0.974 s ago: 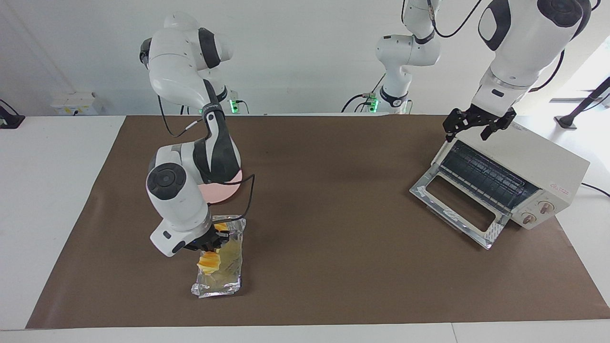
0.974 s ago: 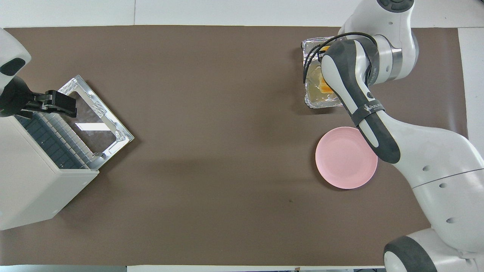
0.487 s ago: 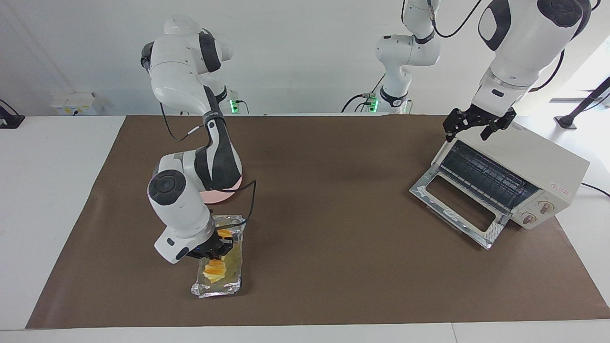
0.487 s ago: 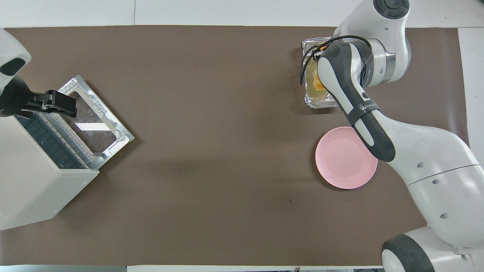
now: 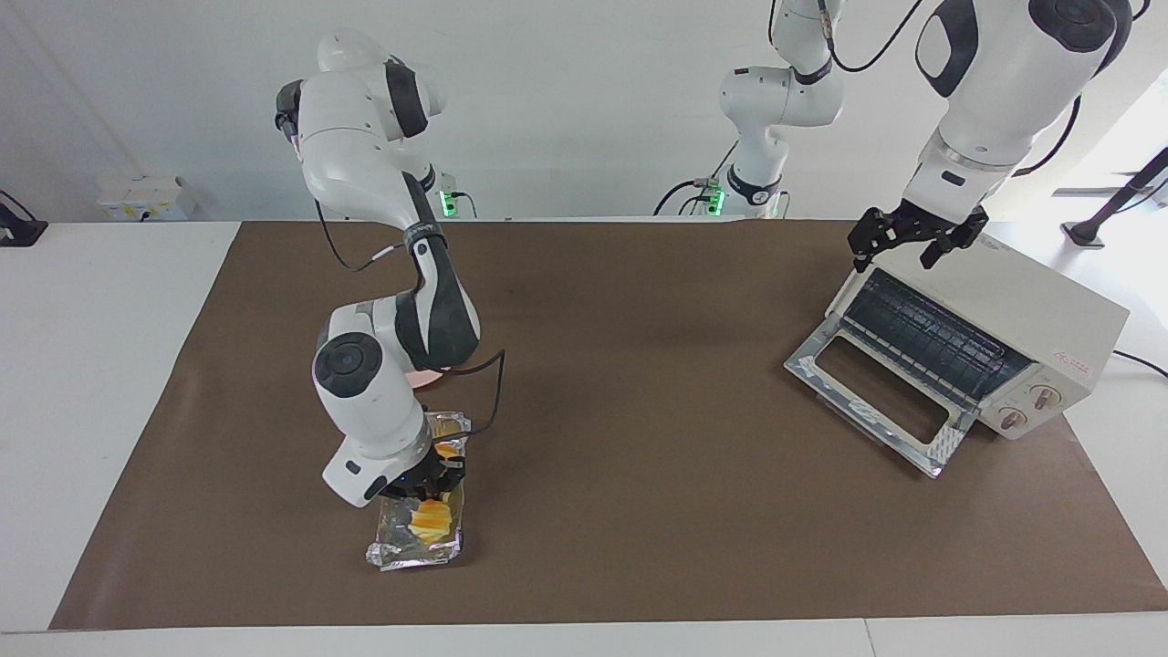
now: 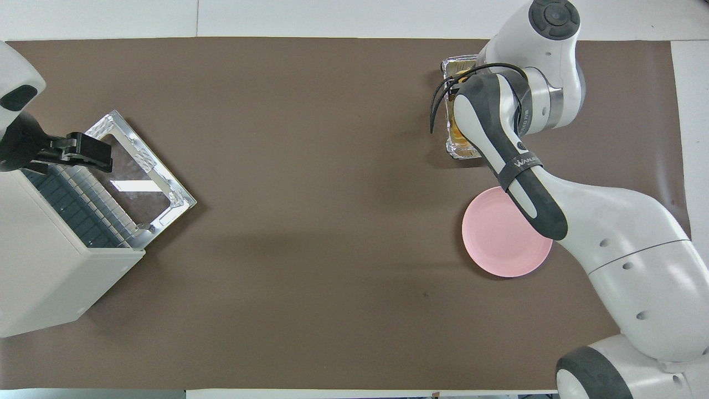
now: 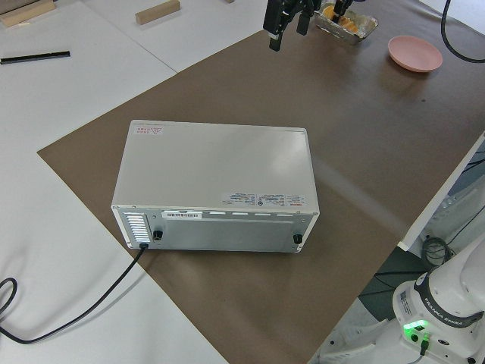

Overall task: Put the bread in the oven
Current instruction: 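Lower the bread into the foil tray and open the right gripper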

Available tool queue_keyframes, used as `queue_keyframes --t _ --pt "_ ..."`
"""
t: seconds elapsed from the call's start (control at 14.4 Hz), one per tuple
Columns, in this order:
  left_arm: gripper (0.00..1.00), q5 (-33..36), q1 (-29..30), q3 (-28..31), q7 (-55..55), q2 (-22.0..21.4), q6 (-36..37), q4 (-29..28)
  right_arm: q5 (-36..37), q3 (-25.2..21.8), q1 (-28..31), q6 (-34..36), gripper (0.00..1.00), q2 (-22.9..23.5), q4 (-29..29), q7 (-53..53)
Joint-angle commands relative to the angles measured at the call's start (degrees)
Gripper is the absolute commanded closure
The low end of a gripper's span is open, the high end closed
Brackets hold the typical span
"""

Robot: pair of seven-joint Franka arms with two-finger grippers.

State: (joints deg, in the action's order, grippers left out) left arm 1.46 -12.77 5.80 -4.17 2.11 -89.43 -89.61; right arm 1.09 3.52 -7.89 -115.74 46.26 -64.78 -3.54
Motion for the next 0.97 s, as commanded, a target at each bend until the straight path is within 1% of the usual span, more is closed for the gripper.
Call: queue_keyframes --t 0.0,0.28,0.35,0.42,0.56,0.83,0.9 --pt "0.0 -0.8 0.4 -0.1 0.0 -1.0 0.5 -0.8 -0.3 0.2 1.1 1.8 0.0 -3.1 -2.4 1.6" --pt "0.0 -0.8 0.4 -0.1 0.0 -0.9 0.5 -0.8 0.0 -0.4 1.6 5.4 0.0 -3.2 -1.6 1.6" --pt "0.0 -0.8 0.4 -0.1 0.0 -0.9 0.5 -0.8 0.7 -1.4 2.0 5.6 0.0 -3.3 -1.6 1.6" --pt "0.0 -0.8 0.4 -0.1 0.0 -0.9 0.5 -0.8 0.9 -1.9 2.1 5.3 0.0 -3.5 -1.6 1.6" --pt "0.0 -0.8 0.4 -0.1 0.0 -1.0 0.5 -0.8 1.8 -3.2 2.1 1.8 0.0 -3.5 -3.0 1.3" --pt "0.0 -0.8 0.4 -0.1 0.0 -1.0 0.5 -0.8 1.8 -4.7 2.0 1.5 0.02 -4.4 -6.0 1.2" --pt "0.0 -0.8 0.4 -0.1 0.0 -0.9 0.5 -0.8 1.8 -5.2 2.0 1.4 0.05 -4.6 -6.6 1.2"
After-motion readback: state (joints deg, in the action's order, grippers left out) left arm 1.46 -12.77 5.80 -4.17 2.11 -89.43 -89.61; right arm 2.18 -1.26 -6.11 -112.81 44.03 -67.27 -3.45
